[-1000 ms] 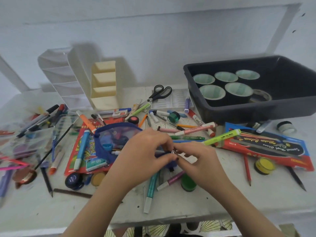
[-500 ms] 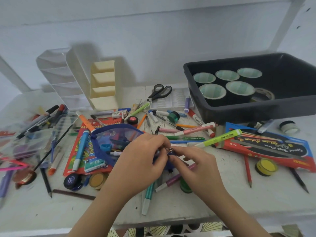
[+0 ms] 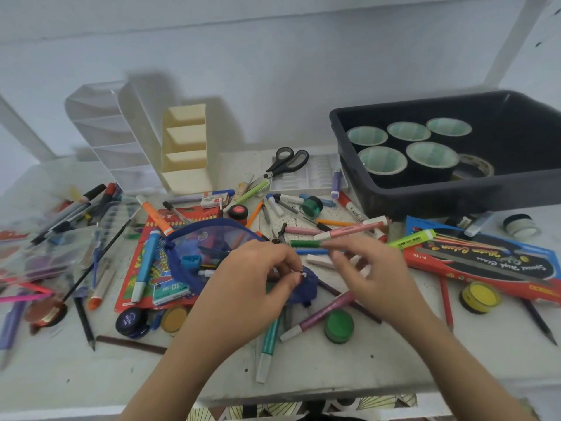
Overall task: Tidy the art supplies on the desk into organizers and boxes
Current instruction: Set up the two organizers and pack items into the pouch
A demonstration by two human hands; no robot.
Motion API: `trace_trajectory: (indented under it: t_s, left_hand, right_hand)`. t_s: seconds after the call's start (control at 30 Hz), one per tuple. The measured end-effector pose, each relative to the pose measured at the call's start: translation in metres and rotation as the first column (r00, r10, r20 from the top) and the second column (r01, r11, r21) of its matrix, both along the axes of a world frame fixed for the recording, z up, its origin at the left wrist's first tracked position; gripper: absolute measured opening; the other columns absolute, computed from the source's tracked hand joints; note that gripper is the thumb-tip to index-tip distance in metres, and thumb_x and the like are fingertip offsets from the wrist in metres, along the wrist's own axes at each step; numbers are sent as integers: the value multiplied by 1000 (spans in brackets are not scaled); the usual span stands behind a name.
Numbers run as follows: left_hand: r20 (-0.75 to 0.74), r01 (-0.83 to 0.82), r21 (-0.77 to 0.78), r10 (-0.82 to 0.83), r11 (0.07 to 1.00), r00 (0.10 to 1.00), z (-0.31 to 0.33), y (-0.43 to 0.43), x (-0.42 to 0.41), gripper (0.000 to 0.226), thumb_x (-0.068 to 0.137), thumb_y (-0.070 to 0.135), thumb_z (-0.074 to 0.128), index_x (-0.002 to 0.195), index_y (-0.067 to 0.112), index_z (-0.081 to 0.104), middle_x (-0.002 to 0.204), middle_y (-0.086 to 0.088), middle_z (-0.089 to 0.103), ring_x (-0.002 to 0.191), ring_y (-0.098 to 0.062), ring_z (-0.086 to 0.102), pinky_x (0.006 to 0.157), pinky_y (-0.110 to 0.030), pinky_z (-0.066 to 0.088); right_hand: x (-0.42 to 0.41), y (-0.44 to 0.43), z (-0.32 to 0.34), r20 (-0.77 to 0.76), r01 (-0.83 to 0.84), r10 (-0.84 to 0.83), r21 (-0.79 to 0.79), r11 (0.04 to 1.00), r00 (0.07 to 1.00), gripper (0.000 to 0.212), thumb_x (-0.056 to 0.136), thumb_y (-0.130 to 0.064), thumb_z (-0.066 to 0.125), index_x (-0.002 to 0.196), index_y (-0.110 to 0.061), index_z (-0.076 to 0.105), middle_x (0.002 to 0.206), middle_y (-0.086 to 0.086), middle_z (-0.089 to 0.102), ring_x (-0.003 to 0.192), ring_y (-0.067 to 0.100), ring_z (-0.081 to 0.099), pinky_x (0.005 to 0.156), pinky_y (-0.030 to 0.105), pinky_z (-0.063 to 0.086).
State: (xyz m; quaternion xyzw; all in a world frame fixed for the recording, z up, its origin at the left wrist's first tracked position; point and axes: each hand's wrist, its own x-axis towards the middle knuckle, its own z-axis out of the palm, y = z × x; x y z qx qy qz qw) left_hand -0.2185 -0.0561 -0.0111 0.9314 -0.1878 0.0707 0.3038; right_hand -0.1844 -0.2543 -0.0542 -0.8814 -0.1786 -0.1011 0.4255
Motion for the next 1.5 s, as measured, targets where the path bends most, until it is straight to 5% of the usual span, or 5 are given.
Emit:
trace_trajectory:
  t_s: [0.2,0.6,0.83,1.2,1.5]
  left_hand:
    - [7,-21,0,21,1000,1000,1,10,-2,17,81,36,61,97,32,65,84,21,62,86,1,55,71,-18,49]
    - [181,-357,9,349,934,919,4,64,-10,11,80,22,60,85,23,70,65,19,61,71,-4,57,58,-14,43]
    - [74,-434,88,428,897,901,3,79,-6,34,72,12,74,95,36,68,150,-3,31,137,-20,26,106,-43,21]
    - [13,-491,-177,501,853,865,0,86,0,41,82,-4,58,99,32,63,102,30,55,96,25,46,77,-4,34]
    - [-20,-524,-255,538,812,843,4,87,-2,40,86,-6,53,92,30,67,95,30,57,92,28,47,73,-6,39]
  right_hand:
    - [50,-6,5,-17,19,-31,-473,881,999,23,91,-28,54,111,-31,65,101,-12,64,89,3,50,72,18,39]
    - [68,18,9,-162,-189,114,-590,785,980,11,84,-29,65,95,-27,63,90,-10,53,87,7,50,70,20,38]
    - [80,9,31,-104,-85,46,-407,909,994,21,87,-21,62,107,-29,59,84,-19,57,67,-7,47,59,11,34]
    - [39,61,93,131,-351,326,365,862,936,24,90,-8,53,103,-28,56,90,-13,62,76,6,63,66,33,56]
    - [24,81,65,64,-435,514,-449,781,855,26,91,-36,54,111,-23,64,92,-8,55,82,10,50,74,33,46]
